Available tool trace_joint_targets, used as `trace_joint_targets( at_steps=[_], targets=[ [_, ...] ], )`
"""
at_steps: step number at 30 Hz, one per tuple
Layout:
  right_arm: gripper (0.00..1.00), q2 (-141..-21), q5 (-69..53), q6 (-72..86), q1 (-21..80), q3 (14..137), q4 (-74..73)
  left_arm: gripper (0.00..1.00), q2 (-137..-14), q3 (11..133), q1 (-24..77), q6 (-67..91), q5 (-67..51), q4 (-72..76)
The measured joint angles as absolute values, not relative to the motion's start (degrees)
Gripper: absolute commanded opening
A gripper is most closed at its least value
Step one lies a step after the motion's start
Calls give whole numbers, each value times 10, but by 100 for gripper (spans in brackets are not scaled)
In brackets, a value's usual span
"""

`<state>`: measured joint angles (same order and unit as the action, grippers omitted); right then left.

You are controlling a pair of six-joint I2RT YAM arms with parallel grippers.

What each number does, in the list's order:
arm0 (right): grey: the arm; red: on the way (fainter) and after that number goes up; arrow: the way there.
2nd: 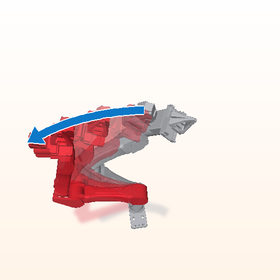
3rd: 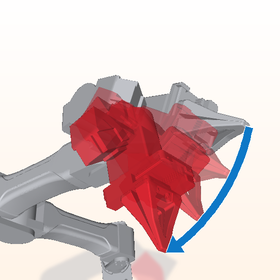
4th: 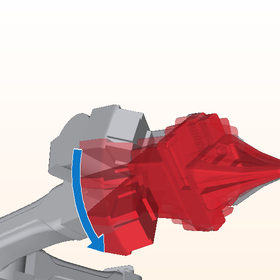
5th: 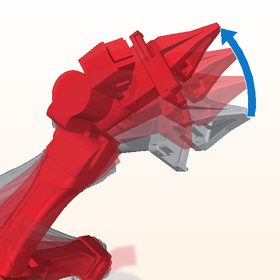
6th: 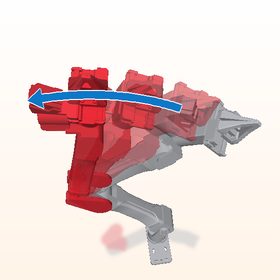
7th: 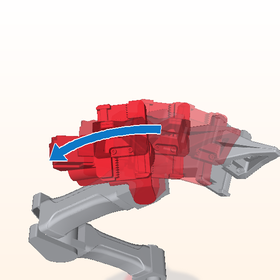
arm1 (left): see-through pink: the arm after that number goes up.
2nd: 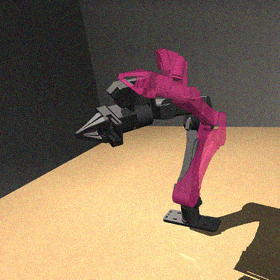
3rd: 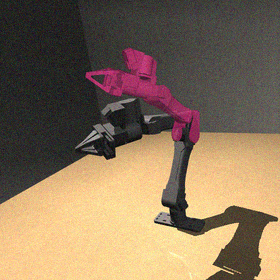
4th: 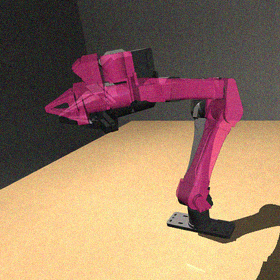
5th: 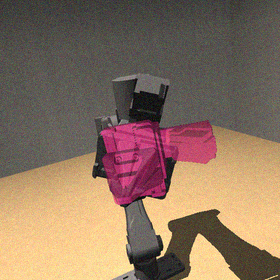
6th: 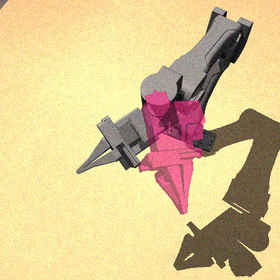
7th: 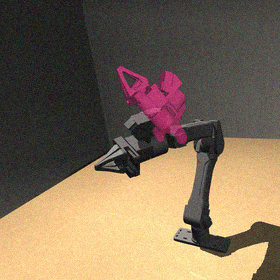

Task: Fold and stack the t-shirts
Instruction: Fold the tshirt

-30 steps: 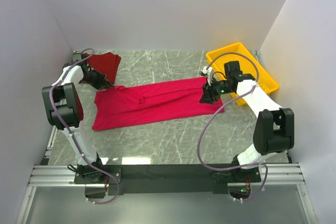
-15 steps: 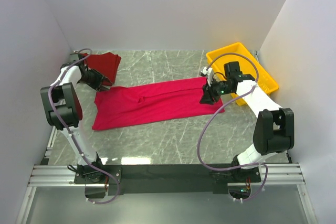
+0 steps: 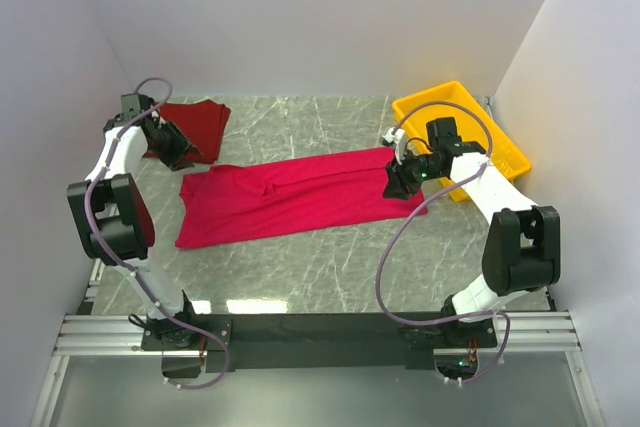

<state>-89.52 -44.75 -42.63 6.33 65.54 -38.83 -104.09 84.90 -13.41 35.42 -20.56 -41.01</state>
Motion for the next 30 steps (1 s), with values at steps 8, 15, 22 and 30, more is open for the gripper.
trace_joint_targets(
  at_steps=[8, 15, 22, 30],
  targets=[
    [44, -895, -377, -376, 51, 656, -379, 46, -960, 739, -134, 283, -109, -443],
    [45, -905, -302, -292, 24, 653, -350, 49, -832, 649, -143, 293, -58, -463],
    [45, -924, -270, -238, 14, 652, -332, 45, -825, 562, -163, 312, -47, -469],
    [45, -936, -263, -219, 13, 652, -330, 42, -884, 562, -164, 307, -30, -451]
  ],
)
